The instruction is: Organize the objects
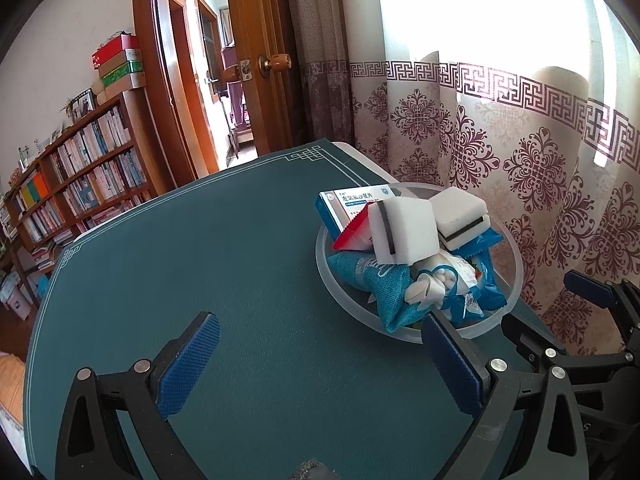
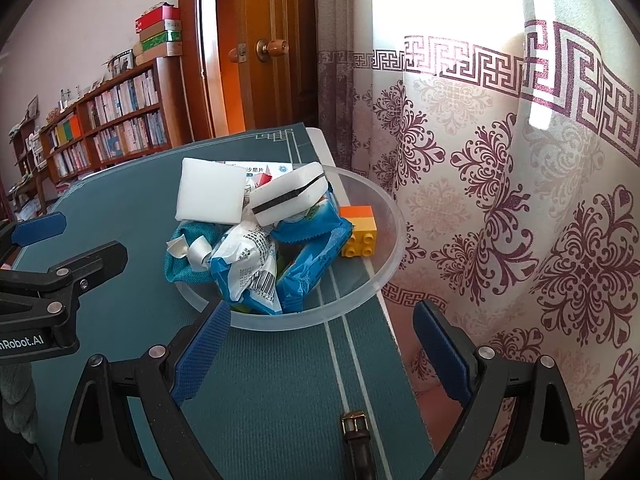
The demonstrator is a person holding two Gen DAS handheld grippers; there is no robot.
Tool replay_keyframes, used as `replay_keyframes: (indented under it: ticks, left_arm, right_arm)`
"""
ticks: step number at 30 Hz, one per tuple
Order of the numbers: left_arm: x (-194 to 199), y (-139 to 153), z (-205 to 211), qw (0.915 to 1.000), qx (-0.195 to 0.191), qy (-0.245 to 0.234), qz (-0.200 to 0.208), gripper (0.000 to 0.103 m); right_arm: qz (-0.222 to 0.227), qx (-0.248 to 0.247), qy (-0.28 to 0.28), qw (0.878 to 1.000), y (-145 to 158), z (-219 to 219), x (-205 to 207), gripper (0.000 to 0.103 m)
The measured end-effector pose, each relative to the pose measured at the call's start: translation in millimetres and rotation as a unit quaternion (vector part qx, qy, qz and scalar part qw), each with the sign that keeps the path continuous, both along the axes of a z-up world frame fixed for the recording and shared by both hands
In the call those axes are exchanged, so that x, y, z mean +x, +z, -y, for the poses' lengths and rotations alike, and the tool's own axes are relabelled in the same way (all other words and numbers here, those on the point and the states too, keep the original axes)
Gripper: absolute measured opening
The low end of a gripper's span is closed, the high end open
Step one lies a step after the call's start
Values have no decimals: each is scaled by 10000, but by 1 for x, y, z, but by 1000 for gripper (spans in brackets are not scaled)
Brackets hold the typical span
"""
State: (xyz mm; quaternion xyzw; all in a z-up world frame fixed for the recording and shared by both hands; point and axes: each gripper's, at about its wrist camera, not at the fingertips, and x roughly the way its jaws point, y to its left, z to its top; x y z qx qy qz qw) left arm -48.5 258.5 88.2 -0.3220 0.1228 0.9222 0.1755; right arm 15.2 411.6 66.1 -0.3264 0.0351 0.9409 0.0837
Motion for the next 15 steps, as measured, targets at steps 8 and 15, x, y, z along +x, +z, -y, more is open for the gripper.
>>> replay_keyframes:
  ticks: [8,15]
  left_arm:
    - [1,-5,-1,10000,-80,-10,44,103]
    - [0,-8,-1,9999,-50,-19,139,103]
  right_arm:
    - [27,-22,5,10000,-3,0,-1,94]
    - [35,-16,12,10000,-6,2,-1,94]
